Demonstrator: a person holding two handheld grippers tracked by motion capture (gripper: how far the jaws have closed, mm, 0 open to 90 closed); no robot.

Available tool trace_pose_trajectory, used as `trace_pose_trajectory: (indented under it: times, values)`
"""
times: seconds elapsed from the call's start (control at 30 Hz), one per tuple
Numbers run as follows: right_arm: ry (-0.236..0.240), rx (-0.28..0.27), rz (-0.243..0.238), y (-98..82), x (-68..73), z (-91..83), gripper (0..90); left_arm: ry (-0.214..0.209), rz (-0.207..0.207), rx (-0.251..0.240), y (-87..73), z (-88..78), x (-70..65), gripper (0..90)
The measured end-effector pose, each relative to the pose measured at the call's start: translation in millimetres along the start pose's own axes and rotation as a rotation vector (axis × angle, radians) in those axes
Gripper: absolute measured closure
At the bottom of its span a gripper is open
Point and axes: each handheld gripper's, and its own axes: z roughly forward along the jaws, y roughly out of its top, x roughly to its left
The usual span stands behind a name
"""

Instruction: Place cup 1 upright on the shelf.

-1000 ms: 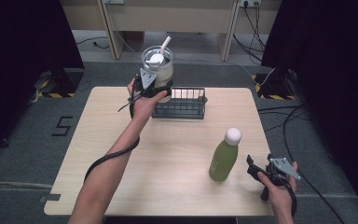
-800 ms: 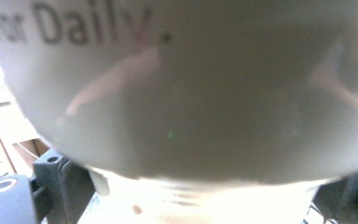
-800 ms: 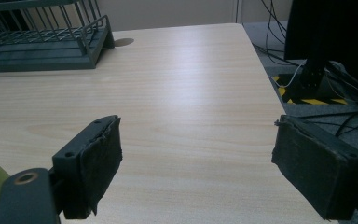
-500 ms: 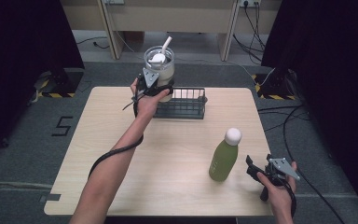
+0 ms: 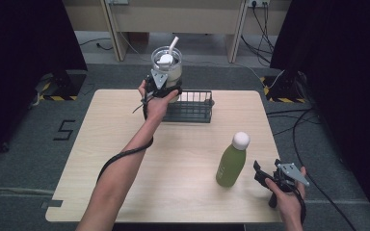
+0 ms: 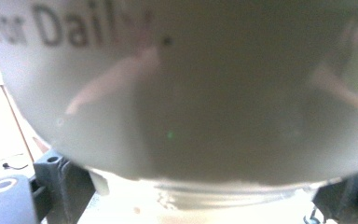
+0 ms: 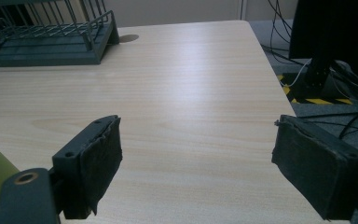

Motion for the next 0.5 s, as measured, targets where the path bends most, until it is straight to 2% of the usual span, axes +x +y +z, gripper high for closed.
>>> trace_pose_trajectory:
  times: [0.07,0.5]
  values:
    - [0.001,0.001,-0.001,-0.3,-0.2,-0.1,15.4,0.005,0.016,0.005,-1.8,1.9,0.2,9.0]
    - [0.0,0.005,-0.008,-1.0,0.6,0.3,15.4,0.004,0.031,0.03,-11.0,5.9,-2.5,9.0]
